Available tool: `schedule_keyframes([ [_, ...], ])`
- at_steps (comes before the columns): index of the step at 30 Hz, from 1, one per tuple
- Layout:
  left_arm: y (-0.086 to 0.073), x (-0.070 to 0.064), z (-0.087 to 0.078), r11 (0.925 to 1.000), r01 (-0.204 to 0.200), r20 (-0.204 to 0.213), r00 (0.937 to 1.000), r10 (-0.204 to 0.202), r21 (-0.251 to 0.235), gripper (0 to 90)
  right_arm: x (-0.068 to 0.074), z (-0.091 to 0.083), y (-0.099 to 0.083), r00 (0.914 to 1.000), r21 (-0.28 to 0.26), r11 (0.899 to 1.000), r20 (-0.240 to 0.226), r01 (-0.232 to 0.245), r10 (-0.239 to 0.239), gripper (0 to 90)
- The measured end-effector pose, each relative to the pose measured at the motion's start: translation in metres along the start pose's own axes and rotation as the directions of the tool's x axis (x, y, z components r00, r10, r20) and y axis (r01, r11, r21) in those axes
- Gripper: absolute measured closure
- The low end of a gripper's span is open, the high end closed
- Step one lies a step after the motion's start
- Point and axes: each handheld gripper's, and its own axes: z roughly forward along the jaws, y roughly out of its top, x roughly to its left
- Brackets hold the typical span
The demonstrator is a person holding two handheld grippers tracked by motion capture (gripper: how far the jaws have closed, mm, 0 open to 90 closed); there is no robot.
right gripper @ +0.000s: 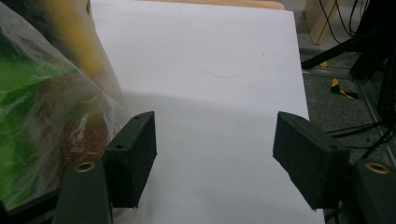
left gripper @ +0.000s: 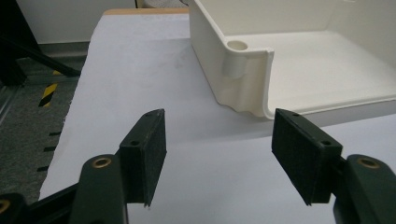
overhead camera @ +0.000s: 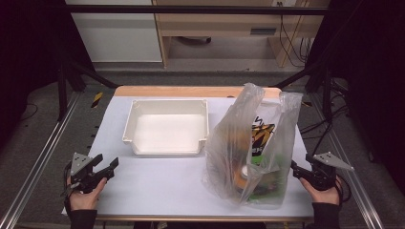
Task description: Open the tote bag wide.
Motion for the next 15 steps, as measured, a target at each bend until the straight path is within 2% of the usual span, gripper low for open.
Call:
schedule_keyframes([
  [4,0.004,-0.005,-0.002,0.9999,0.014,0.021,0.9997,-0.014,0.002,34.4,0.003,-0.003,0.002,1.0000,-0.006,1.000,-0.005,-0.002,0.002,33.7],
  [10,0.010,-0.012,-0.003,1.0000,0.005,0.048,0.9988,-0.005,0.000,33.7,0.008,-0.008,0.009,0.9999,-0.023,1.000,-0.017,-0.003,0.003,36.6],
  [14,0.016,-0.019,-0.005,0.9999,-0.001,0.065,0.9979,0.002,-0.013,33.7,0.009,-0.017,0.017,0.9996,-0.060,0.998,-0.025,-0.014,0.013,40.1],
  [15,0.019,-0.023,-0.006,0.9999,-0.004,0.081,0.9967,0.005,-0.016,33.7,0.009,-0.019,0.019,0.9992,-0.071,0.997,-0.033,-0.023,0.021,40.8],
])
